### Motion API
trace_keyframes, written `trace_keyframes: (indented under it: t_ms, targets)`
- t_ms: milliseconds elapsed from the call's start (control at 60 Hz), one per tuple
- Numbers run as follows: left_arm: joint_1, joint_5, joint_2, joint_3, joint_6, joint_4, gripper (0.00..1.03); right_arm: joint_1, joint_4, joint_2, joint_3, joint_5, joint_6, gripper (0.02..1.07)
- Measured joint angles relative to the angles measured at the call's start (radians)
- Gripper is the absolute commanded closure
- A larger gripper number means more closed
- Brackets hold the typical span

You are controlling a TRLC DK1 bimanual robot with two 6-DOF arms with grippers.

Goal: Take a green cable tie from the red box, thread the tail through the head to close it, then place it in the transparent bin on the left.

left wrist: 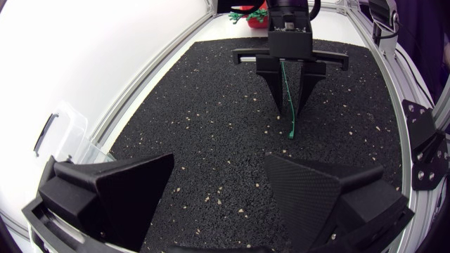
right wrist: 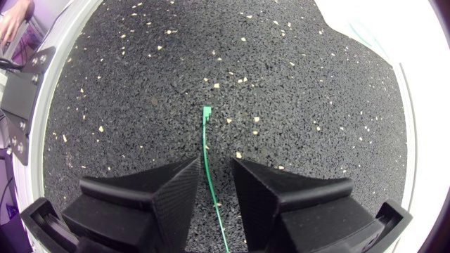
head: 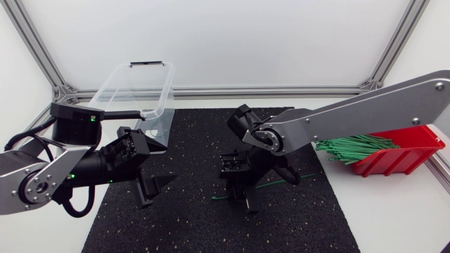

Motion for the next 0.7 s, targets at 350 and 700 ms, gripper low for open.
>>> trace_keyframes:
  t_ms: [350,700]
  targets:
    - [0.000,0.000,0.000,0.000,0.000,0.000,0.14,0.018,0.010,-0.005,-0.017,0.011,0.000,0.93]
    - [0.000,0.000,0.000,0.000,0.000,0.000,0.14,0.031,0.018,-0.017,-0.030,0.023,0.000,1.01]
